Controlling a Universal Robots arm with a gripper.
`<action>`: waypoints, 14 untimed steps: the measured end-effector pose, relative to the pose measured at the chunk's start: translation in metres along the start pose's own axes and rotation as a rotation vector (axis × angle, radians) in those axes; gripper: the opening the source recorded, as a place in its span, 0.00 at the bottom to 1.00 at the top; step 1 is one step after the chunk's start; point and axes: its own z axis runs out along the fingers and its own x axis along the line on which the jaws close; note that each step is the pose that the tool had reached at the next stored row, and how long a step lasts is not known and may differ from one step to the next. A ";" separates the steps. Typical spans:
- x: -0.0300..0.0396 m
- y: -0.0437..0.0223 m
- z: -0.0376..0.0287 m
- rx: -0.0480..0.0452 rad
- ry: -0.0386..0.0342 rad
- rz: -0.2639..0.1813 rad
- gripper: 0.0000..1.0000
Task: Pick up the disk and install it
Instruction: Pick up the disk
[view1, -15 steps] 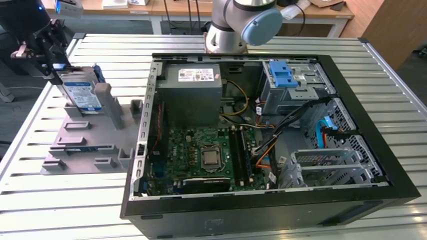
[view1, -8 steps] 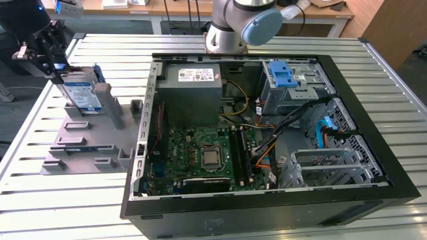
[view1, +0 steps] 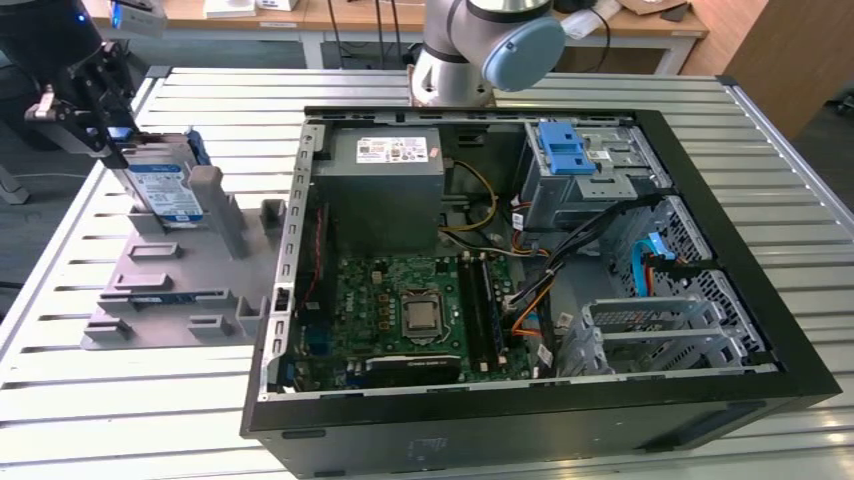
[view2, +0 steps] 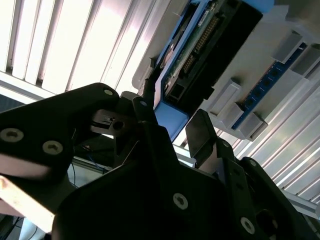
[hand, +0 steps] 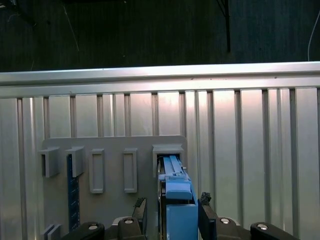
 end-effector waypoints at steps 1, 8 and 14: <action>0.0000 0.0000 0.0001 0.0000 0.0000 0.000 0.52; 0.0000 0.0003 0.0008 0.0003 0.0002 0.000 0.44; 0.0000 0.0005 0.0042 0.0001 0.0005 0.000 0.44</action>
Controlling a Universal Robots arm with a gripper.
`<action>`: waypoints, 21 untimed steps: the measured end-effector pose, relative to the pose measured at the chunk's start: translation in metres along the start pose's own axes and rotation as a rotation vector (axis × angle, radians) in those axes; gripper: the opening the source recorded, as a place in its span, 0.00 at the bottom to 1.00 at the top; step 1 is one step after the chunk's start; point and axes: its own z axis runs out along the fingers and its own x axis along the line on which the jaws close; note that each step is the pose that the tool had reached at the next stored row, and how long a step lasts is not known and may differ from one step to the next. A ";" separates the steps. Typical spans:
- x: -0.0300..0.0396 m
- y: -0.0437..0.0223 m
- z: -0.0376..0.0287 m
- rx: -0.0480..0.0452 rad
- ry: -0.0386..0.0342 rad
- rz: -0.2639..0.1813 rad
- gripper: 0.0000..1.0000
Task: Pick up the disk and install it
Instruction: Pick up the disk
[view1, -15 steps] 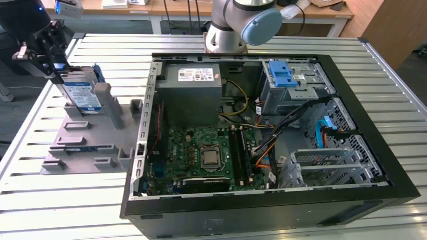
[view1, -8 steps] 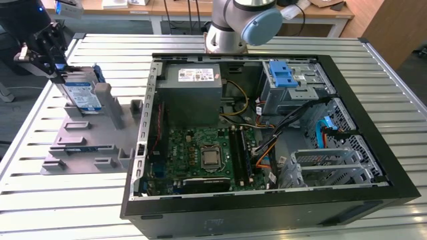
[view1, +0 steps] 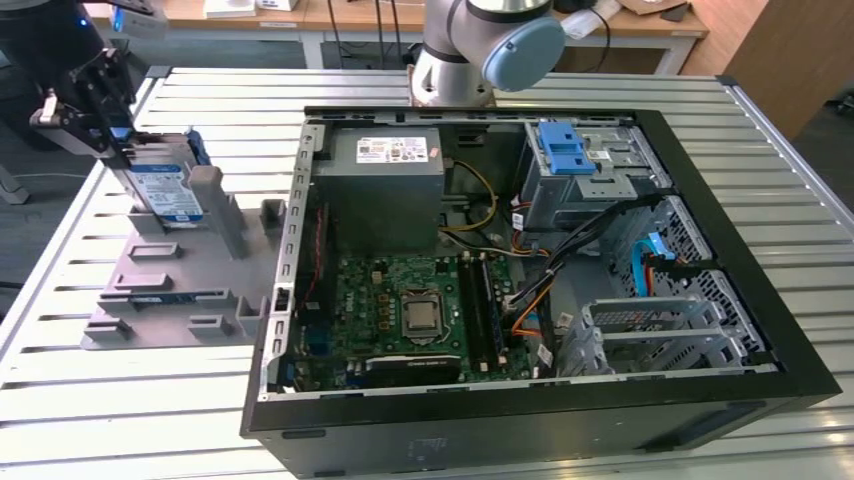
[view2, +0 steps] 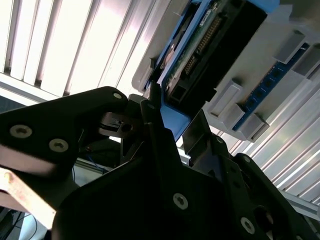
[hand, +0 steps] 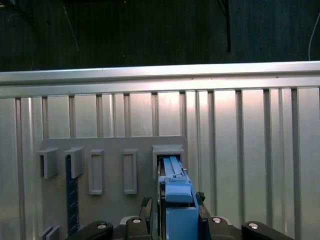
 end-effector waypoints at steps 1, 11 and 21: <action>0.0000 0.0000 0.0010 0.0000 0.0000 0.000 0.44; 0.0000 0.0002 0.0056 0.0000 0.0010 0.000 0.43; 0.0000 0.0002 0.0057 0.0001 0.0031 0.000 0.36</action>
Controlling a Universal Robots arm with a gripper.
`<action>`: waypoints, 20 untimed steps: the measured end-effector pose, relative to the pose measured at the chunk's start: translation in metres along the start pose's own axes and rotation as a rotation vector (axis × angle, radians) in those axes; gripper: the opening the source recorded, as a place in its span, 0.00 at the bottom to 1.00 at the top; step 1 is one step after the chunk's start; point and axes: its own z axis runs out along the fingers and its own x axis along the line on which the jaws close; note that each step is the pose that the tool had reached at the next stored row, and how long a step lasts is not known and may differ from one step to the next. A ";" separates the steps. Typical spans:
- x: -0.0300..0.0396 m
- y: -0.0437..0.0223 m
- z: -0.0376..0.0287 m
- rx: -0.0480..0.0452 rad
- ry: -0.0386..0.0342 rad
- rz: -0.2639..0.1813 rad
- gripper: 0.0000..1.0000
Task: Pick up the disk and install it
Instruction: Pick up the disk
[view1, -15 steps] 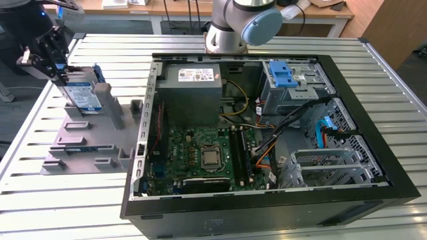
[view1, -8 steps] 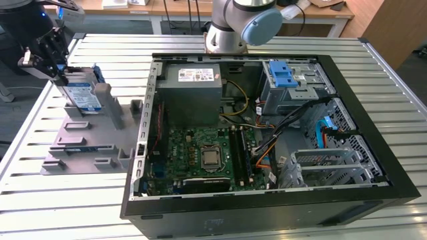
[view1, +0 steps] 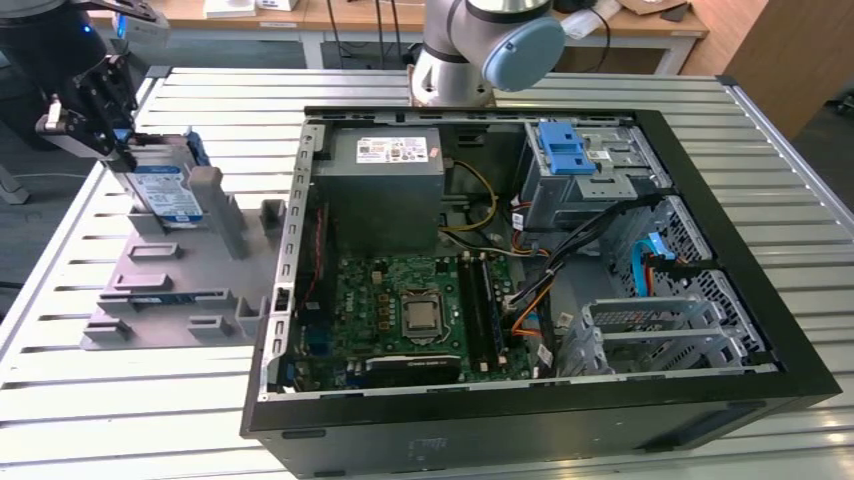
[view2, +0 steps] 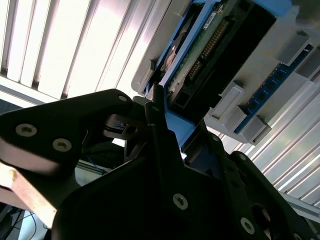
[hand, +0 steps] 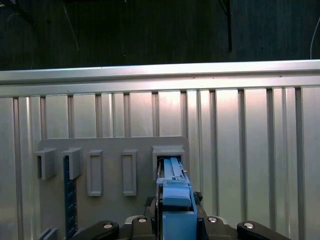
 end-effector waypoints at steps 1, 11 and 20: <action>0.0000 0.0000 0.0000 0.0000 0.0000 0.000 0.36; 0.0000 -0.0001 -0.0040 0.0002 -0.0001 0.000 0.36; 0.0001 -0.0001 -0.0081 0.0001 -0.0001 0.000 0.36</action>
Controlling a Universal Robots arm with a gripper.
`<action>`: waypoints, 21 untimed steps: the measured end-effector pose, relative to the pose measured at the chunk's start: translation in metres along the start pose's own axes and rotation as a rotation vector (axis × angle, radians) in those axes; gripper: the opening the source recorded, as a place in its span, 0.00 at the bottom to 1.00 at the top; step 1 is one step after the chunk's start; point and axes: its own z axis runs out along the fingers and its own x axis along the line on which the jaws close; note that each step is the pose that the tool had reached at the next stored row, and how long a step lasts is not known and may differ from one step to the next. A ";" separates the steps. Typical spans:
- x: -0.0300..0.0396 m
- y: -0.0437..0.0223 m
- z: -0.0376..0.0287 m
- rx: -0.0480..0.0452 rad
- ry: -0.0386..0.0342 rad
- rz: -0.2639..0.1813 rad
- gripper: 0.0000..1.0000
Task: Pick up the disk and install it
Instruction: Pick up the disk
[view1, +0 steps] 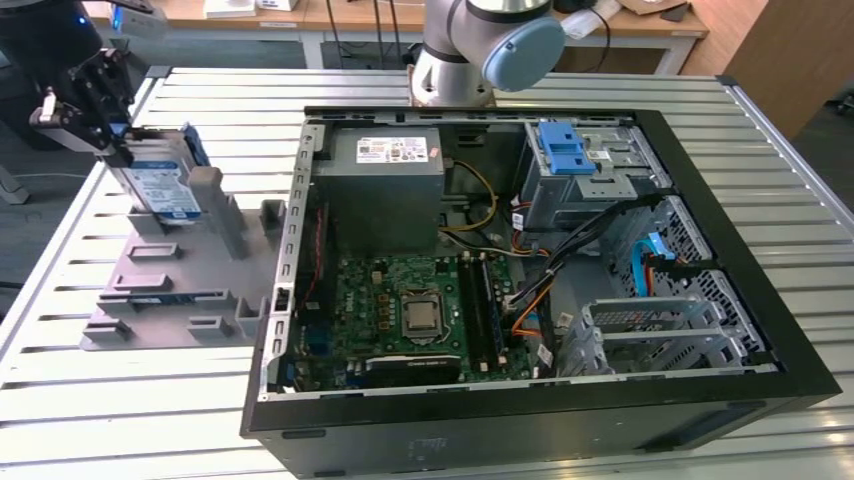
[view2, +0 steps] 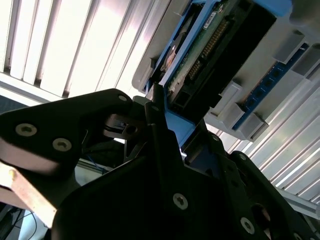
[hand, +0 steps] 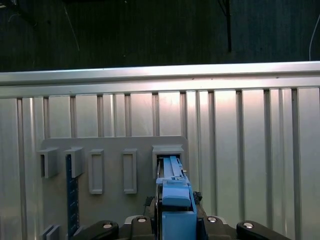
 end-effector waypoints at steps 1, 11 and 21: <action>0.0000 0.0000 -0.0005 -0.0001 0.0000 0.000 0.36; 0.0001 -0.0001 -0.0065 -0.0001 0.0001 0.000 0.36; 0.0001 -0.0002 -0.0131 0.0000 0.0000 0.000 0.36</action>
